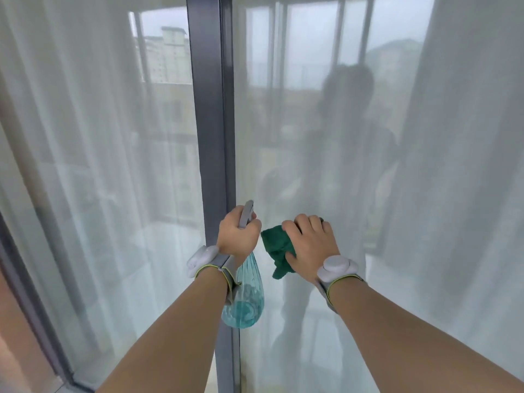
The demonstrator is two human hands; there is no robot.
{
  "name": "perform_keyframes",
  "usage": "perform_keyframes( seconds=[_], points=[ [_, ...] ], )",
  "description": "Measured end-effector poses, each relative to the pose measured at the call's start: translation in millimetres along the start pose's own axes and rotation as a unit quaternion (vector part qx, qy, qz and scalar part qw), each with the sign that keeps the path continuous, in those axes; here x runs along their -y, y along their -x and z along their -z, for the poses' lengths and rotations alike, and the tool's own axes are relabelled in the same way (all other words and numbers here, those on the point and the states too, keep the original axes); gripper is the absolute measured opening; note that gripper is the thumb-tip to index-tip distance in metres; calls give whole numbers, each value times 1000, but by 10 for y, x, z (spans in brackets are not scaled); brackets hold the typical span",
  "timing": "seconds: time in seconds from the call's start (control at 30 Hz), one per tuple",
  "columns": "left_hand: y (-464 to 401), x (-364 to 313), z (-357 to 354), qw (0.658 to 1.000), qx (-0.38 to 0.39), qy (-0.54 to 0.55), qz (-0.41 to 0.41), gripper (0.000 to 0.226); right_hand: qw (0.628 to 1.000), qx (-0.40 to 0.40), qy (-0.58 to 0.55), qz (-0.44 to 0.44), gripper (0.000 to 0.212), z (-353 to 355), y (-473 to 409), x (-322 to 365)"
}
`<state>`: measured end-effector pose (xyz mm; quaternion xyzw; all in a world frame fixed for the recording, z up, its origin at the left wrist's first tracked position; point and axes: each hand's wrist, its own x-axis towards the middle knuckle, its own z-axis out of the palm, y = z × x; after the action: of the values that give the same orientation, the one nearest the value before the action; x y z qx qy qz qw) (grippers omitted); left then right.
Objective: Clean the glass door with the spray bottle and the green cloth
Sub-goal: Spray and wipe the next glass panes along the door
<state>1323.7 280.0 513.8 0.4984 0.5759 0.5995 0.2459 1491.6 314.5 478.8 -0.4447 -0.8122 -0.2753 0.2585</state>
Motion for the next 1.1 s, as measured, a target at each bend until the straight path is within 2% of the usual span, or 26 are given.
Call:
perform_keyframes(
  seconds=[0.13,0.33,0.57,0.67,0.73,0.83,0.97,1.1],
  points=[
    [-211,36,135,999,26,-21,-29,9,1000,-4,28,-12,45,-19,-124,179],
    [-380,-141,234,997,64,-9,-42,7,998,-16,47,-44,45,25,-323,294],
    [-501,-337,149,991,118,-11,-66,19,996,-39,57,-59,51,51,-374,286],
    [-502,-360,118,992,108,-23,-65,33,995,-36,60,-68,50,16,-350,277],
    [-506,-336,127,993,101,-37,-57,35,995,-40,63,-67,49,-42,-358,304],
    [-568,-260,202,994,84,-51,-42,25,996,-36,63,-42,50,-175,-465,361],
    [-636,-114,363,998,51,-17,-43,13,995,-8,89,-48,47,-373,-684,413],
    [-628,-86,457,994,85,7,-74,8,990,-28,130,-42,45,-316,-917,298]
  ],
)
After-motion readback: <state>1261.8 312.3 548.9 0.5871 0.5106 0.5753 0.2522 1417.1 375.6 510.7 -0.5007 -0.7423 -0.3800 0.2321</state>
